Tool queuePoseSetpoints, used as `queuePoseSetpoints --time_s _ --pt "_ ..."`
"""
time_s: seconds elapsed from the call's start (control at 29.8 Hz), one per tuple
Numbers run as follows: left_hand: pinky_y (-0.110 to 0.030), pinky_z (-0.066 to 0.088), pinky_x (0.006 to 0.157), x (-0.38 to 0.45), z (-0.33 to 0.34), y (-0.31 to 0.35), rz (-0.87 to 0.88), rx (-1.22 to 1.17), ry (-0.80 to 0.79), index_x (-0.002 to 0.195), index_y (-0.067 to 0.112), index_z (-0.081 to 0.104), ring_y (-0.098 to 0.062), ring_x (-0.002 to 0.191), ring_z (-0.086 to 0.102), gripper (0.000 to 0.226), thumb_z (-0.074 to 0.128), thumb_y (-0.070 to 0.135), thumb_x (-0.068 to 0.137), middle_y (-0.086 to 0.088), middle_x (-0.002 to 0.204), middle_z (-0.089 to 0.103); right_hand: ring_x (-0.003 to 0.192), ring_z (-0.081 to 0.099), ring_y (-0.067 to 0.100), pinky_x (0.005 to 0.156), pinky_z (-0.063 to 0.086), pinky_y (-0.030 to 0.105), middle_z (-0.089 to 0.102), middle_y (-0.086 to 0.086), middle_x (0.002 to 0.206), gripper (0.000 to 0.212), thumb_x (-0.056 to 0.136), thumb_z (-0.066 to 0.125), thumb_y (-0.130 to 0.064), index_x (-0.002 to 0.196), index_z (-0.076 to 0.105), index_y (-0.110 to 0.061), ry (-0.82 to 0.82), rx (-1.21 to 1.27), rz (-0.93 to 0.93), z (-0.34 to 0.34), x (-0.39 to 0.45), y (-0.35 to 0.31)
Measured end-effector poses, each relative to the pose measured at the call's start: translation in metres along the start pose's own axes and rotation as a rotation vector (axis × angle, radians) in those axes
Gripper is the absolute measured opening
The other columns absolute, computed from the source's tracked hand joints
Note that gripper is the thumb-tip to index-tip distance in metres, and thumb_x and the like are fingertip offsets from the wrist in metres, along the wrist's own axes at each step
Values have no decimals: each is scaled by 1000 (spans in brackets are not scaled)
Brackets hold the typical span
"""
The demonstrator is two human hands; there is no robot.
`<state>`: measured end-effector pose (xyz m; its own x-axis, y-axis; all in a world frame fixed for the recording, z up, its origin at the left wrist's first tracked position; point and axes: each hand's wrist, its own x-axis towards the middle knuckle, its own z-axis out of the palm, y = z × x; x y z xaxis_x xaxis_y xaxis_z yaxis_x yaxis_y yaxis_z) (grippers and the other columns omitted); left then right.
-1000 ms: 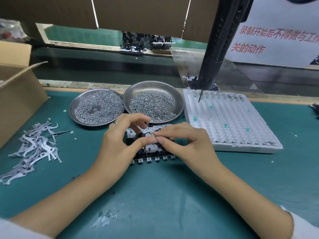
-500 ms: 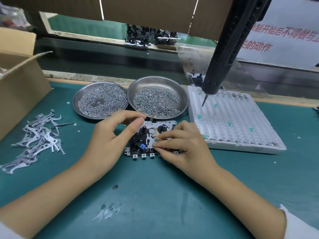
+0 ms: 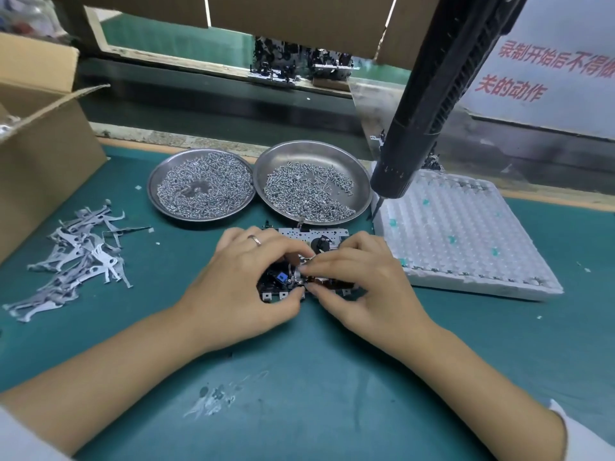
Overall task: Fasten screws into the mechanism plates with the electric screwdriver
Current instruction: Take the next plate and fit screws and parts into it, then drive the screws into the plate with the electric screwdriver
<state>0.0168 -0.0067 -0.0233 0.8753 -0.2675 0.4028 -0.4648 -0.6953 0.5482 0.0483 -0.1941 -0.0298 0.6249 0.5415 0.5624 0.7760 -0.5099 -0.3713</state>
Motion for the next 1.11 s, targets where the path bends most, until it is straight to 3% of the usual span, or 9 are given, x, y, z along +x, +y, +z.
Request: queuePoseSetpoints --time_s 0.44,0.5,0.6,0.67,0.77,0.87,0.94,1.01,1.11 --pt "-32 36 93 1 8 -5 -1 -29 6 106 25 68 -8 93 54 37 61 43 75 16 92 66 81 51 15 75 44 38 67 2 88 18 75 71 -7 89 78 -15 23 90 74 -2 -1 -5" --pt "-35 38 92 1 9 -6 4 -26 12 101 24 71 -10 91 56 29 68 36 74 16 91 66 80 57 20 75 46 33 64 5 84 18 76 68 -4 90 77 -11 169 135 115 -5 0 -7" --pt "-36 38 93 2 9 -6 -13 -65 17 95 26 72 -10 91 57 24 70 33 72 19 91 65 84 54 7 80 41 18 58 -1 89 21 82 64 -7 100 70 -14 482 179 261 -17 8 -4" --pt "-38 39 93 1 10 -7 -22 -85 15 93 28 72 -10 91 57 23 71 33 71 19 89 66 93 51 7 85 41 21 52 -6 99 34 83 64 -15 116 59 -19 605 174 348 -29 18 3" --pt "-38 41 92 -2 11 -8 -24 -106 16 92 30 73 -8 90 57 22 71 35 71 20 88 66 105 47 8 96 39 26 45 -8 109 64 82 65 -27 139 38 -21 642 157 417 -45 42 15" --pt "-34 39 93 -2 11 -9 -22 -135 32 91 33 72 -3 90 55 24 65 46 71 25 86 64 116 43 3 101 37 21 38 -22 120 79 81 68 -35 146 25 -22 687 125 410 -60 69 26" --pt "-32 38 93 0 12 -9 -22 -141 41 89 35 72 -1 90 54 22 68 44 69 26 85 64 120 43 1 102 37 19 43 -18 129 85 80 71 -35 148 20 -24 671 172 421 -70 87 32" --pt "-30 36 93 1 13 -8 -31 -152 54 87 36 72 1 89 53 20 72 38 67 26 83 64 116 48 -2 98 41 16 50 -14 128 88 81 73 -29 149 17 -23 644 239 422 -76 104 35" --pt "-26 34 93 2 14 -7 -37 -173 70 85 39 72 3 91 53 21 68 45 66 27 82 64 101 53 -10 89 45 11 48 -30 110 86 82 72 -15 148 17 -18 677 264 363 -77 121 34"
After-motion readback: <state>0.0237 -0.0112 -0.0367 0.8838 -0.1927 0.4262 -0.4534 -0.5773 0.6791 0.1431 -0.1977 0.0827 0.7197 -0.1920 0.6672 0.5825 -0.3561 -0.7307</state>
